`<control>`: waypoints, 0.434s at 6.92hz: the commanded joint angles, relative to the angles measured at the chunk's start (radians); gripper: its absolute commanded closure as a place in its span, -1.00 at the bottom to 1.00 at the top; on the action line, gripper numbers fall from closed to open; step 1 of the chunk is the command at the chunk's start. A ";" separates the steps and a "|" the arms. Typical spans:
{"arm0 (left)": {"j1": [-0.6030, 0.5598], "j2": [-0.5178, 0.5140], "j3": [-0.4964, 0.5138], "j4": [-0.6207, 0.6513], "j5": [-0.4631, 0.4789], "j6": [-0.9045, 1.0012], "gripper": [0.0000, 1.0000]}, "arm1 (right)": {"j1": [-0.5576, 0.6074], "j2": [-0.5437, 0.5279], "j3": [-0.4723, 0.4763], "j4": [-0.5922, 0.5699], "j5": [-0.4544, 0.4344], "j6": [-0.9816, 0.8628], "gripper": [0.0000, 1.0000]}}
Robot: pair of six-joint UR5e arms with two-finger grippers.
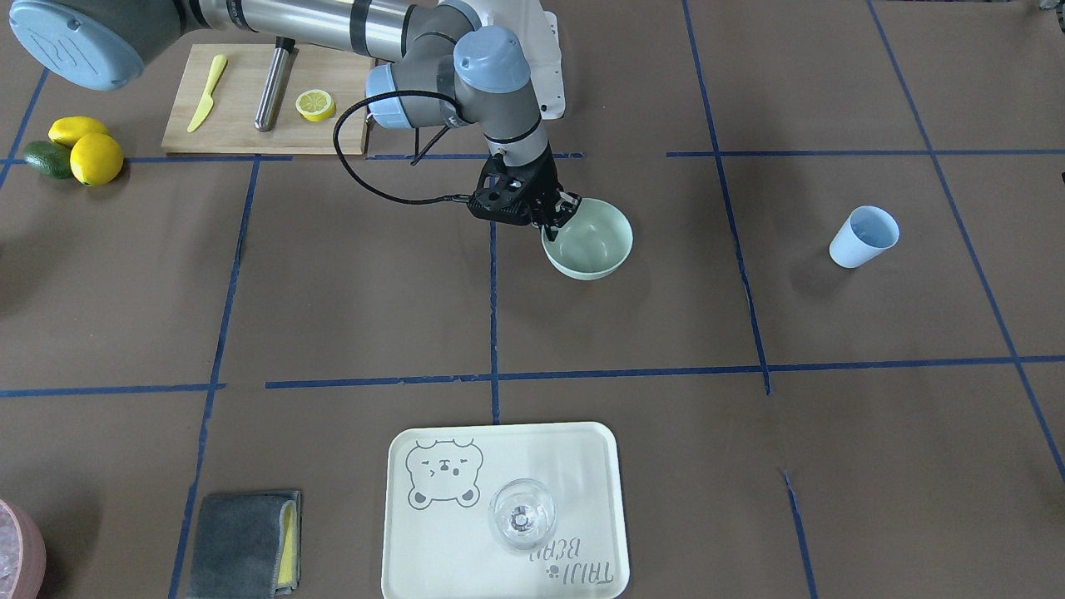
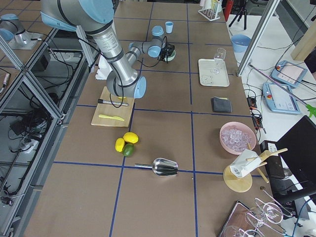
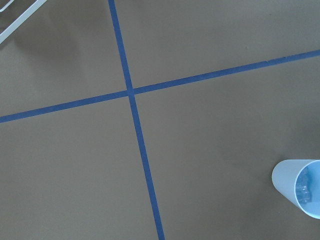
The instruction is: Pour ice into bowl
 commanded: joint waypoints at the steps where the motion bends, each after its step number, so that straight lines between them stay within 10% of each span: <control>1: 0.006 0.000 -0.001 0.001 0.001 0.000 -1.00 | -0.003 -0.002 -0.005 -0.005 0.000 0.003 1.00; 2: 0.006 0.000 0.001 0.001 0.001 0.000 -1.00 | -0.003 0.001 -0.003 -0.008 0.000 0.005 -0.98; 3: 0.015 0.000 0.001 0.000 0.001 0.000 -1.00 | 0.002 0.000 -0.002 -0.007 0.001 0.010 -1.00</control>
